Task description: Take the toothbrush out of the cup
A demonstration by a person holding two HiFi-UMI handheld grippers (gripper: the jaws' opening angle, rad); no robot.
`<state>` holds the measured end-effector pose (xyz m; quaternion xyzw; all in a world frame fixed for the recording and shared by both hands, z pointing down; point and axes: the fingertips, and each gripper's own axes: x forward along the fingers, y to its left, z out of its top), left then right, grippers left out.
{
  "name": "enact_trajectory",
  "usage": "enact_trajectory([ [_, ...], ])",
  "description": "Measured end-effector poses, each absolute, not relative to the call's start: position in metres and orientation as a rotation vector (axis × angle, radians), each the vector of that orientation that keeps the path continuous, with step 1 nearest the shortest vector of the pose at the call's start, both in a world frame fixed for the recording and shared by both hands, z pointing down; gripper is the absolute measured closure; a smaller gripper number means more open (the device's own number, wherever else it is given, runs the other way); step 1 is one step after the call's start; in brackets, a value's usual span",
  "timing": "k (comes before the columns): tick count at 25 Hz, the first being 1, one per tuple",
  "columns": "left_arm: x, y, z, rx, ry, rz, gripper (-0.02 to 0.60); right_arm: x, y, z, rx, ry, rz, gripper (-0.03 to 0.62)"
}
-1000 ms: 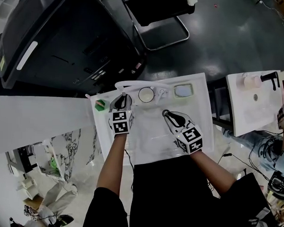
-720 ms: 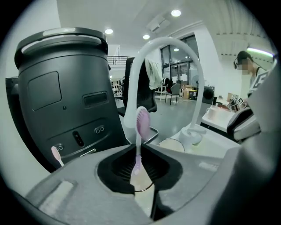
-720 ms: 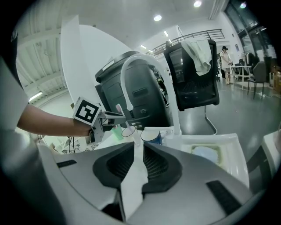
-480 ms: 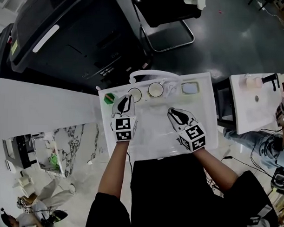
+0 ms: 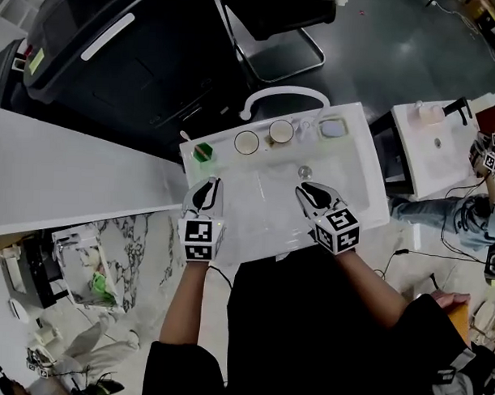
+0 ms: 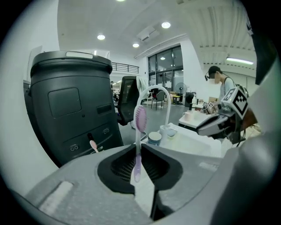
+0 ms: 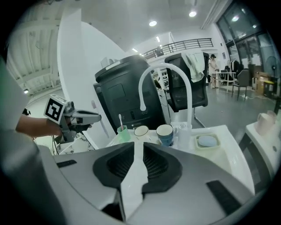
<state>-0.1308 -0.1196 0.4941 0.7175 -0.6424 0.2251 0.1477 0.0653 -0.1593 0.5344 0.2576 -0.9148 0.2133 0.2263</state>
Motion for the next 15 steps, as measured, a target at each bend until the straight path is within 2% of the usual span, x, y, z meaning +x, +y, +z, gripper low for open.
enact_trajectory([
  [6, -0.141, -0.064, 0.551, 2.088, -1.651, 0.787, 0.532, 0.056, -0.120, 0.539, 0.752, -2.508, 0.613, 0.536],
  [15, -0.099, -0.019, 0.633, 2.150, -1.202, 0.937, 0.534, 0.070, -0.078, 0.555, 0.855, -2.445, 0.726, 0.540],
])
